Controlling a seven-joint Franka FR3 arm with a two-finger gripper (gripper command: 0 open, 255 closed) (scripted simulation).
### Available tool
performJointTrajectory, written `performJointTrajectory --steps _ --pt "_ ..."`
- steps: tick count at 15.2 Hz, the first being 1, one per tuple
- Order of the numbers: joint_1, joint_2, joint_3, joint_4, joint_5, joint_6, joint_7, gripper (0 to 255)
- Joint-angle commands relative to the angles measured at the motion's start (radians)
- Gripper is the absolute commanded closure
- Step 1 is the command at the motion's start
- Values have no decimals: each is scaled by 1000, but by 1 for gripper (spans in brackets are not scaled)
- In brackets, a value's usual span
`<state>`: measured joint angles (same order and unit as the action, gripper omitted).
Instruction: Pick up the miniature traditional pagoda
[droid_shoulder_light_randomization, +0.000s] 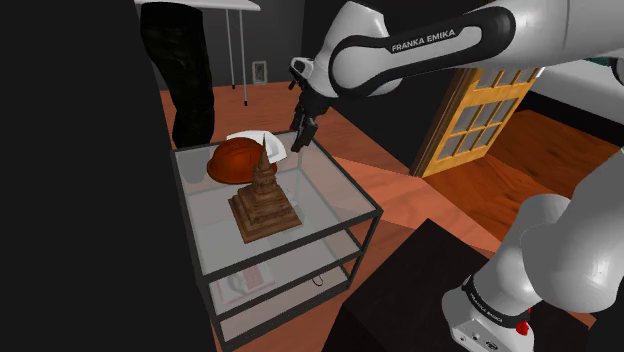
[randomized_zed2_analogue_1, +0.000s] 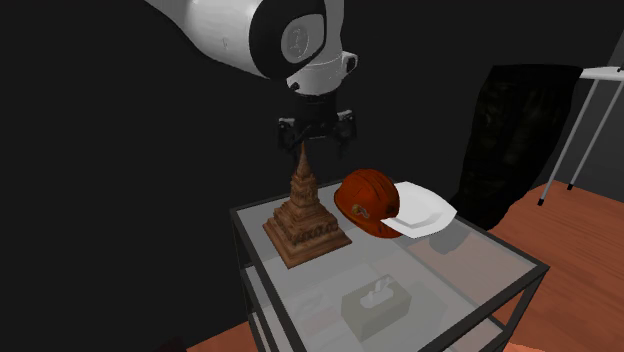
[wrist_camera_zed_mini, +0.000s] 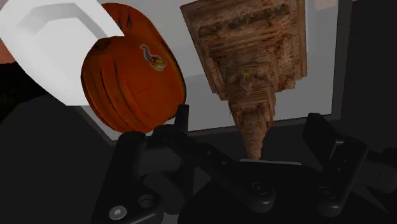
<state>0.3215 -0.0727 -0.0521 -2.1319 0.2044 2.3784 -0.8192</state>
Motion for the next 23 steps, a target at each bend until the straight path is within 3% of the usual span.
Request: performJointTrajectory --steps 1,5,14,15,23 --pt "19 47 11 31 24 32 -83 0" --pt "47 127 43 89 60 78 -220 0" --pt "47 171 49 39 92 170 -255 0" --pt "47 170 49 38 92 170 -255 255" --pt "48 168 49 36 91 171 -253 255"
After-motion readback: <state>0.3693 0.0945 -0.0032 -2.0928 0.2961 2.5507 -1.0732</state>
